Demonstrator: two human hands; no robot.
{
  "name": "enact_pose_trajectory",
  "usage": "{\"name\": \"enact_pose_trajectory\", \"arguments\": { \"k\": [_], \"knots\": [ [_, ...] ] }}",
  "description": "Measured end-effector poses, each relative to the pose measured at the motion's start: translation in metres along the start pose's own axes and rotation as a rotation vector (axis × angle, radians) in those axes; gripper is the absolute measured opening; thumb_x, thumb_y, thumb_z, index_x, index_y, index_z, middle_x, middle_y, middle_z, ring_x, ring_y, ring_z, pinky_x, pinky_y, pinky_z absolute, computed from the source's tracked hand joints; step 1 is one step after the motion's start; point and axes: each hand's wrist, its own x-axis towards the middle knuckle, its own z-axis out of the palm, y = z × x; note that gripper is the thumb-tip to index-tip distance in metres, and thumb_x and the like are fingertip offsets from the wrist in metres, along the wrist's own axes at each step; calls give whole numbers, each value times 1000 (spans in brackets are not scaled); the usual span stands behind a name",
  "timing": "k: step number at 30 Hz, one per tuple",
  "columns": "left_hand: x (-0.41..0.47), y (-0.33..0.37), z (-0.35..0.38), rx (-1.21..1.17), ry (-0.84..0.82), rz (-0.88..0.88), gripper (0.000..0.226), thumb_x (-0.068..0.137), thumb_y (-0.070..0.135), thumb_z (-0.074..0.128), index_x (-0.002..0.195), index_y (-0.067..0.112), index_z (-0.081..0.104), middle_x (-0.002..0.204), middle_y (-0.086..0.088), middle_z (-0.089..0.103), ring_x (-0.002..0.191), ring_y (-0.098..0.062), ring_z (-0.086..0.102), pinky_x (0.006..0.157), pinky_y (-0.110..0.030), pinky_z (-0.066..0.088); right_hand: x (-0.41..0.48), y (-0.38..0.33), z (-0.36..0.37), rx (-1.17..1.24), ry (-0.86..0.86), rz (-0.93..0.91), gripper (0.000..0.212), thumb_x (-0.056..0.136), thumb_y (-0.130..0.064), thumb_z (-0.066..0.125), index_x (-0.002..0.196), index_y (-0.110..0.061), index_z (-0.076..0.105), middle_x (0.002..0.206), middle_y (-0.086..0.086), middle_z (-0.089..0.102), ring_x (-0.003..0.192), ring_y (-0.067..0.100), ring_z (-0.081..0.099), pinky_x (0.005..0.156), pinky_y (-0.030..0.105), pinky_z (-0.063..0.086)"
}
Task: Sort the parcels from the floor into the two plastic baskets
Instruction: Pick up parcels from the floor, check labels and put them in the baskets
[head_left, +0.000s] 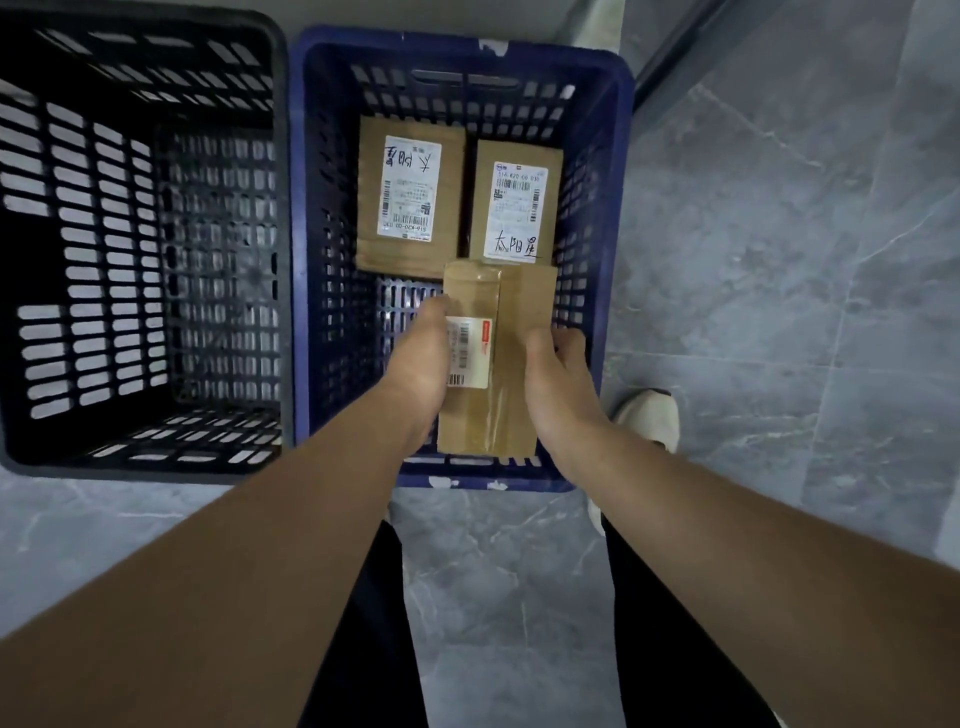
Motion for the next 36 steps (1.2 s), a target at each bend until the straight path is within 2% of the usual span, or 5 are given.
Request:
{"name": "enact_pose_trajectory", "arguments": {
  "k": [9,14,21,32,36],
  "knots": [
    [82,-12,20,42,52,-58,83,72,74,35,134,25,64,131,-9,67,120,-28,62,108,-52,43,62,23,22,-54,-49,4,47,111,-45,41,153,-25,47,139,1,62,125,24,59,107,43,49],
    [113,-22,30,48,31,-86,58,94,66,32,110,25,70,107,-8,74,102,-27,68,92,-43,50,86,37,28,-68,-49,51,50,112,-44,39,158,-25,46,145,4,59,120,20,50,99,34,37],
    [131,-48,31,65,39,-56,58,97,63,32,103,22,74,100,-10,77,96,-27,72,97,-42,54,98,57,29,-119,-84,83,47,113,-46,35,154,-26,48,119,-7,52,87,6,44,68,20,31],
    [155,-54,41,-20,45,-58,59,98,58,37,143,22,52,117,-7,70,98,-19,66,69,-32,47,138,48,42,-54,-58,164,62,109,-54,36,161,-20,41,137,7,63,126,28,59,111,45,45],
    [164,-53,47,-2,48,-45,54,100,57,35,134,21,56,113,-7,70,100,-21,65,77,-36,48,151,51,40,-26,-40,206,62,112,-50,37,168,-23,29,100,-4,53,110,23,51,100,40,39]
  ]
}}
